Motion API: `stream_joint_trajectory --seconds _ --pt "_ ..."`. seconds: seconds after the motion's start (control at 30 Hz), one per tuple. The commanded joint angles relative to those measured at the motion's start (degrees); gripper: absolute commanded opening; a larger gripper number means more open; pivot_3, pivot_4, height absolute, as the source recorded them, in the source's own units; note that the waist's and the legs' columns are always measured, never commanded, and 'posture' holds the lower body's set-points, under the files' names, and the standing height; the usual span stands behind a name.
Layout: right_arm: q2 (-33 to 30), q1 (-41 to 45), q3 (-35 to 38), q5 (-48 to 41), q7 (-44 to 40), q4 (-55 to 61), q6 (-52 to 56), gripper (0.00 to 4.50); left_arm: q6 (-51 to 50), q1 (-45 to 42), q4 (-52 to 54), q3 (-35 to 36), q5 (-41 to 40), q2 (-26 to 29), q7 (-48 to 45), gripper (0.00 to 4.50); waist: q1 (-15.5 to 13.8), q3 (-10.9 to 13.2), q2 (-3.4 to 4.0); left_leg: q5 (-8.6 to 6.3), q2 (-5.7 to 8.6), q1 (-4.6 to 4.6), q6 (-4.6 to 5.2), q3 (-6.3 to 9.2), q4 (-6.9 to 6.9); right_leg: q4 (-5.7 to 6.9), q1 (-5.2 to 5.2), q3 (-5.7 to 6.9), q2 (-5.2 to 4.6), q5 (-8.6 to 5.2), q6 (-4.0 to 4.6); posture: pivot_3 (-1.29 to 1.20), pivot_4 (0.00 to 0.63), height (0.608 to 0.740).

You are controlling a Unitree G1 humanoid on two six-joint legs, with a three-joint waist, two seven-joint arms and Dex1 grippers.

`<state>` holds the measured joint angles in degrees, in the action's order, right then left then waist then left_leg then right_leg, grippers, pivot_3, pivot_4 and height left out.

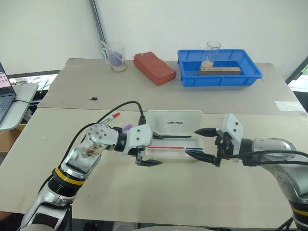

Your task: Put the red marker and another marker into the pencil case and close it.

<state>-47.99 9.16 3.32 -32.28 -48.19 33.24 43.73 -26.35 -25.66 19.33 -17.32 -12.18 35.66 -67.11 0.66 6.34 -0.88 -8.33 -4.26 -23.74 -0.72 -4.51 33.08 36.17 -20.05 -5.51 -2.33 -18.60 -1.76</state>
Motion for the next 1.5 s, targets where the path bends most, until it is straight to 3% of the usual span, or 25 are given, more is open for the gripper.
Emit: stream_joint_trajectory --seconds 0.03,0.2,0.37,0.7,1.07,1.27,1.5 --pt "-0.98 2.89 1.35 -1.63 -0.46 1.68 0.45 4.5 -4.35 -1.75 2.61 4.71 -3.52 1.3 1.8 4.45 0.05 0.01 -0.01 0.0 0.0 0.01 0.0 0.01 0.0 0.0 0.0 0.0 0.01 0.0 0.0 0.0 0.15 0.74" --pt "0.56 7.64 -0.22 -3.06 1.28 2.66 2.15 4.5 -9.7 -4.45 -5.28 14.5 -5.61 1.42 9.29 4.45 0.05 0.0 -0.01 0.01 0.0 0.02 0.01 0.06 0.01 0.04 0.0 0.0 0.03 0.0 -0.01 0.0 0.15 0.74" --pt "4.49 14.47 -3.07 -4.43 4.18 3.06 4.07 4.5 -5.96 -3.55 -14.43 19.55 -3.19 4.33 13.53 4.45 0.18 -0.07 0.11 0.01 0.0 0.03 0.03 0.11 -0.02 0.05 -0.03 0.01 0.05 0.0 0.0 0.0 0.15 0.74" --pt "6.61 21.83 -7.15 -4.06 2.83 0.4 3.65 4.5 -1.95 7.3 -16.0 21.3 -2.5 9.61 13.2 4.45 -0.08 -0.07 0.01 0.01 -0.05 0.03 0.02 0.02 -0.08 0.07 -0.09 0.05 -0.02 0.05 0.09 0.0 0.15 0.74" --pt "6.62 23.05 -7.8 -3.91 1.65 0.07 3.58 4.5 0.24 9.14 -18.7 22.74 -2.77 8.37 15.88 4.45 -0.11 -0.07 -0.01 0.01 -0.11 0.0 0.02 0.0 -0.11 0.09 -0.14 0.11 -0.01 0.08 0.17 0.0 0.15 0.74" --pt "8.79 26.89 -7.94 -4.25 3.13 -1.23 3.94 4.5 4.27 -0.24 -36.89 24.23 0.26 6.06 24.09 4.45 -0.08 -0.07 -0.04 0.02 -0.11 0.02 0.04 0.02 -0.12 0.16 -0.19 0.12 0.02 0.1 0.2 0.0 0.15 0.74" --pt "11.96 31.69 -9.11 -4.12 4.86 -2.47 5.13 4.5 8.84 -6.68 -54.29 23.49 0.85 2.5 21.77 4.45 -0.07 -0.09 -0.08 0.02 -0.1 -0.02 0.04 -0.01 -0.12 0.18 -0.21 0.13 0.05 0.1 0.19 0.0 0.15 0.74"
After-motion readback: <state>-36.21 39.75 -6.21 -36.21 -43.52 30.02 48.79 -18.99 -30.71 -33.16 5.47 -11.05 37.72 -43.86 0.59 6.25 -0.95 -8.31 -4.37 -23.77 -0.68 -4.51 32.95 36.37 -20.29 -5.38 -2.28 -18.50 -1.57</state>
